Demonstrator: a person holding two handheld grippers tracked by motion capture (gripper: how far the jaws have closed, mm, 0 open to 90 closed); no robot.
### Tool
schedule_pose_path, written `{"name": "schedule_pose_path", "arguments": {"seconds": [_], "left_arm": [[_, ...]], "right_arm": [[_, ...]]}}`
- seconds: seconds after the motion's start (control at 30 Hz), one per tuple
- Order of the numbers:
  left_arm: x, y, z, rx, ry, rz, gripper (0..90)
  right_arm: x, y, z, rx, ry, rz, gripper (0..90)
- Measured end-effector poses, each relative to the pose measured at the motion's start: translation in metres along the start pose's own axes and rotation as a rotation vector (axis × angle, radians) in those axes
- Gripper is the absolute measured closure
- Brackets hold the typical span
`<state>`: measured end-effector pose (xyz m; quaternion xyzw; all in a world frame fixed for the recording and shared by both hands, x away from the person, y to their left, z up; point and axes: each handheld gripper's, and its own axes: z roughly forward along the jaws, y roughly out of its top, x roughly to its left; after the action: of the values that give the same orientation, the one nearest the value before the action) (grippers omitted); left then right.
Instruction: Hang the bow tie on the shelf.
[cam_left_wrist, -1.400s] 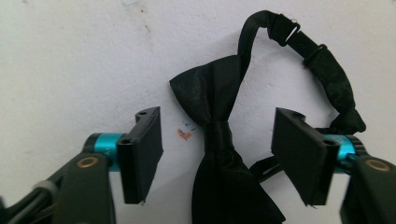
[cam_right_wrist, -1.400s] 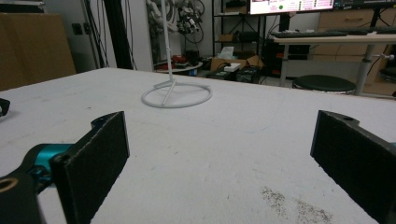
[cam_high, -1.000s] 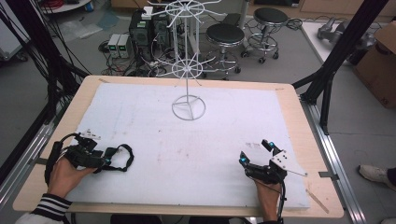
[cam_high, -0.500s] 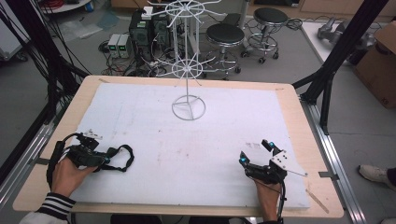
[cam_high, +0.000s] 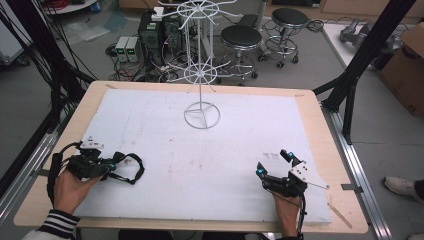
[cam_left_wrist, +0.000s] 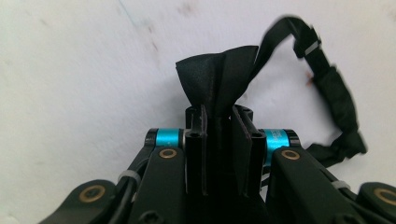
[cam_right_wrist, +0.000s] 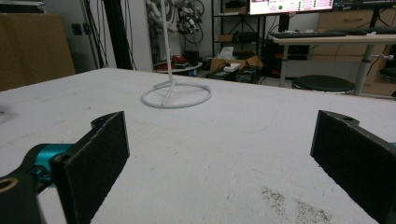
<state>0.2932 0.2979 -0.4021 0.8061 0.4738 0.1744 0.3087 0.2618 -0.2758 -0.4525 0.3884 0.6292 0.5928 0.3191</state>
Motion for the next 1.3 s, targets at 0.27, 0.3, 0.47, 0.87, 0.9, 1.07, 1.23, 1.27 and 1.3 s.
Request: {"name": "schedule_pose_path", "arguments": {"seconds": [0.27, 0.3, 0.47, 0.87, 0.9, 1.07, 1.23, 1.27, 1.3], "left_arm": [[-0.001, -0.001, -0.014, -0.218, -0.01, -0.013, 76.4], [-0.001, -0.001, -0.016, -0.26, -0.017, -0.013, 76.4], [-0.003, 0.0, -0.026, -0.427, -0.029, -0.041, 76.9], [-0.02, 0.031, -0.042, -0.534, -0.046, 0.012, 77.1], [-0.021, 0.035, -0.043, -0.539, -0.05, 0.015, 77.0], [-0.028, 0.052, -0.049, -0.568, -0.058, 0.031, 77.0], [-0.035, 0.069, -0.053, -0.588, -0.07, 0.052, 77.0], [-0.036, 0.072, -0.053, -0.59, -0.072, 0.056, 77.0], [-0.038, 0.075, -0.054, -0.593, -0.073, 0.06, 77.0]], "right_arm": [[0.0, 0.0, 0.0, -0.002, 0.001, -0.005, 3.4], [0.0, 0.0, 0.0, -0.002, 0.001, -0.005, 3.4], [0.0, 0.0, 0.0, -0.002, 0.001, -0.005, 3.4], [0.0, 0.0, 0.0, -0.001, 0.0, -0.001, 3.4], [0.0, 0.0, 0.0, -0.001, 0.0, 0.0, 3.4], [0.0, 0.0, 0.0, -0.002, 0.0, 0.0, 3.4], [0.0, 0.0, 0.0, -0.002, 0.001, 0.002, 3.4], [0.0, 0.0, 0.0, -0.001, 0.001, 0.002, 3.4], [0.0, 0.0, 0.0, -0.002, 0.001, 0.001, 3.4]]}}
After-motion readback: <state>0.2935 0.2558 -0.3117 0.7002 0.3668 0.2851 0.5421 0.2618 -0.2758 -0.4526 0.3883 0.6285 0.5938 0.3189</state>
